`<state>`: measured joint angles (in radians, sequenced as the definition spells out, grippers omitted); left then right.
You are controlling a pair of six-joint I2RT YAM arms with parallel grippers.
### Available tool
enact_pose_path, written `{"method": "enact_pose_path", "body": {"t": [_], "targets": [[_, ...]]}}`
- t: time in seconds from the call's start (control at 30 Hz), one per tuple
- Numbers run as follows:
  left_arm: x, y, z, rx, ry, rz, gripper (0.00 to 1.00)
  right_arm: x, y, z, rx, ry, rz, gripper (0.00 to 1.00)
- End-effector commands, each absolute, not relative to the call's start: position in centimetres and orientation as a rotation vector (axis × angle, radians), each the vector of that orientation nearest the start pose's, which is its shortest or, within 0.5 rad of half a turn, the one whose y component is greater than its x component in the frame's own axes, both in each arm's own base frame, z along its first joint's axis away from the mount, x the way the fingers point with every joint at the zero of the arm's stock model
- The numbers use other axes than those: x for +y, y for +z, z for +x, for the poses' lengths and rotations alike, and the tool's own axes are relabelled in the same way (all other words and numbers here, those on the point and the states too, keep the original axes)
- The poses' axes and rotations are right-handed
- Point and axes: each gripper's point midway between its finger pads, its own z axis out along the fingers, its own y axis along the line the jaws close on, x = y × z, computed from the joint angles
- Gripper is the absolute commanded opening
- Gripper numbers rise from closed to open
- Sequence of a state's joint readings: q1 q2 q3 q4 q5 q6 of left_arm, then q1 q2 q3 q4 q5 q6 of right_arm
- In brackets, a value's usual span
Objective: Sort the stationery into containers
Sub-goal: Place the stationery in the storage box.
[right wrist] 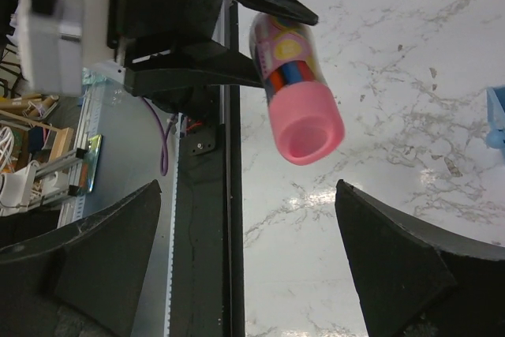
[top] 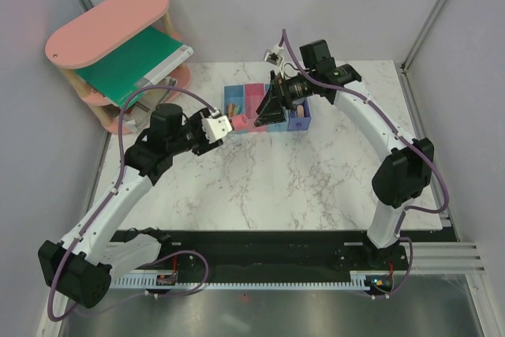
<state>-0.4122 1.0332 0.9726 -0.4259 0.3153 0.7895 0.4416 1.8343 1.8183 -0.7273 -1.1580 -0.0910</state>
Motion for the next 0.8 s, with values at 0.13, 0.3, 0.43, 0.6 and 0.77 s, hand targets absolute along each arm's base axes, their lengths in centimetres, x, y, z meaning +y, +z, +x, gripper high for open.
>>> {"method": "enact_pose_path", "body": {"t": [0.13,0.3,0.43,0.6,0.77], "targets": [[-17.5,29.3,32.2,1.422,-0.019,1.284,0.02,32.5,32.1,28.3,1.742,1.537,-1.205,0.98],[-18.2,30.5,31.9,1.392,-0.029,1.279,0.02,33.1,31.7,29.2,1.753,1.514,-1.186,0.98],[-18.4,30.8,31.4,1.377,-0.037,1.281,0.02,33.3,31.7,30.0,1.750,1.489,-1.169,0.98],[-18.4,30.7,30.6,1.372,-0.042,1.289,0.02,33.5,31.8,30.5,1.758,1.479,-1.148,0.98],[-18.2,30.8,30.2,1.362,-0.040,1.291,0.02,33.5,31.7,31.0,1.765,1.449,-1.141,0.98]]}}
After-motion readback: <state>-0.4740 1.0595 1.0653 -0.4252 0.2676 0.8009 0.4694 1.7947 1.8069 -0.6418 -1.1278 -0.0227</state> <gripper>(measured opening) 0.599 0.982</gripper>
